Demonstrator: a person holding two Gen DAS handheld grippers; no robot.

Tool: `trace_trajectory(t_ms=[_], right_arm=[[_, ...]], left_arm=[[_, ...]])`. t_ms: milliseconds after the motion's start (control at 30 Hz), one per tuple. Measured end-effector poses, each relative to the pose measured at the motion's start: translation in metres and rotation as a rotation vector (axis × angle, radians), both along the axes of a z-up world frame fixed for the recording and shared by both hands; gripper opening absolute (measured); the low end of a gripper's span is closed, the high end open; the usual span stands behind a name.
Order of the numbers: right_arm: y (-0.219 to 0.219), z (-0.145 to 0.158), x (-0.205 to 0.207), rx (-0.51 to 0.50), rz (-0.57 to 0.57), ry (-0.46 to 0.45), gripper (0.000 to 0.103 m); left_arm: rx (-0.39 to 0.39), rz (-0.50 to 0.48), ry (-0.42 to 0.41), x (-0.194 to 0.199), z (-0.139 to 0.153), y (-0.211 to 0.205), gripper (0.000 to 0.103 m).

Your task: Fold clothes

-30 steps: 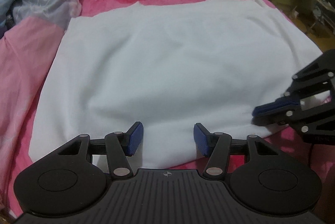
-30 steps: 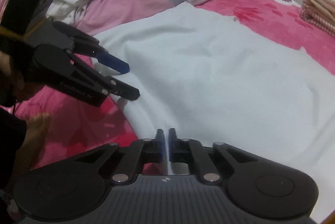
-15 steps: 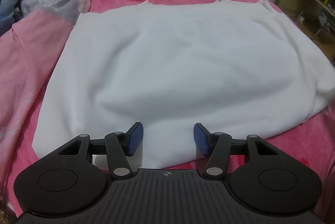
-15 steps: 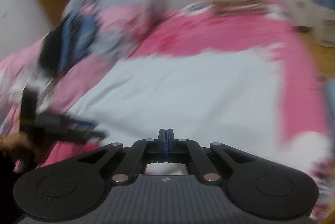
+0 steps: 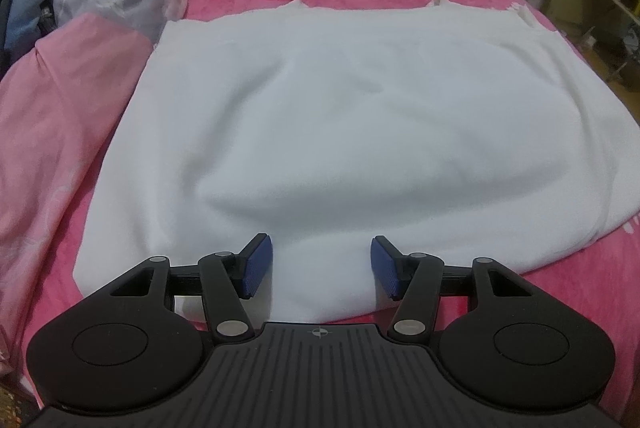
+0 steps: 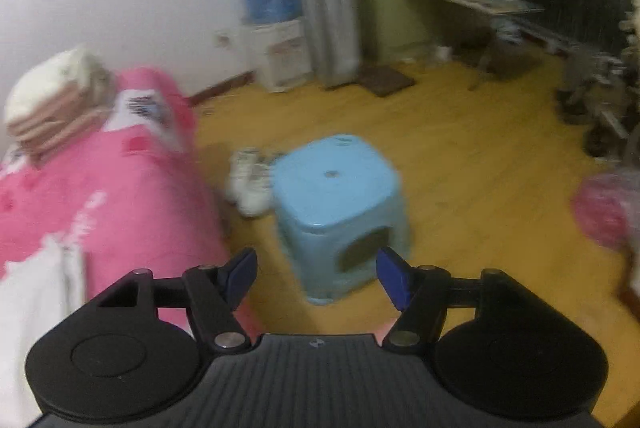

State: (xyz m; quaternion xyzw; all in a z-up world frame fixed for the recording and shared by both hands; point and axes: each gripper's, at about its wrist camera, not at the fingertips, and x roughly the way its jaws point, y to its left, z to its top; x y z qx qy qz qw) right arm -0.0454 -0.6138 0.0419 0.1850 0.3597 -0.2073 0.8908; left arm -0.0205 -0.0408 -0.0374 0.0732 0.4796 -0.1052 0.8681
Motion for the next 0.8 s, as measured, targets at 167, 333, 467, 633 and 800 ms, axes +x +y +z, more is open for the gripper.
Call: trace_trajectory(t_ms=[167, 333, 467, 633, 800], right_arm=[[0.066, -0.005, 0.061, 0.196, 0.367, -0.095, 0.068], [0.123, -0.017, 0.115, 0.212, 0.58, -0.082, 0.06], [0.144, -0.025, 0.14, 0.17, 0.62, -0.04, 0.056], [0.154, -0.038, 0.155, 0.139, 0.627, -0.004, 0.052], [0.157, -0.048, 0.161, 0.161, 0.649, 0.012, 0.046]], left_arm=[[0.0, -0.001, -0.018, 0.002, 0.004, -0.001, 0.056], [0.008, 0.007, -0.103, 0.009, 0.015, 0.006, 0.056], [0.0, 0.079, -0.159, 0.031, 0.026, 0.025, 0.056], [0.0, 0.165, -0.219, 0.069, 0.031, 0.058, 0.057], [0.03, 0.196, -0.242, 0.102, 0.025, 0.08, 0.057]])
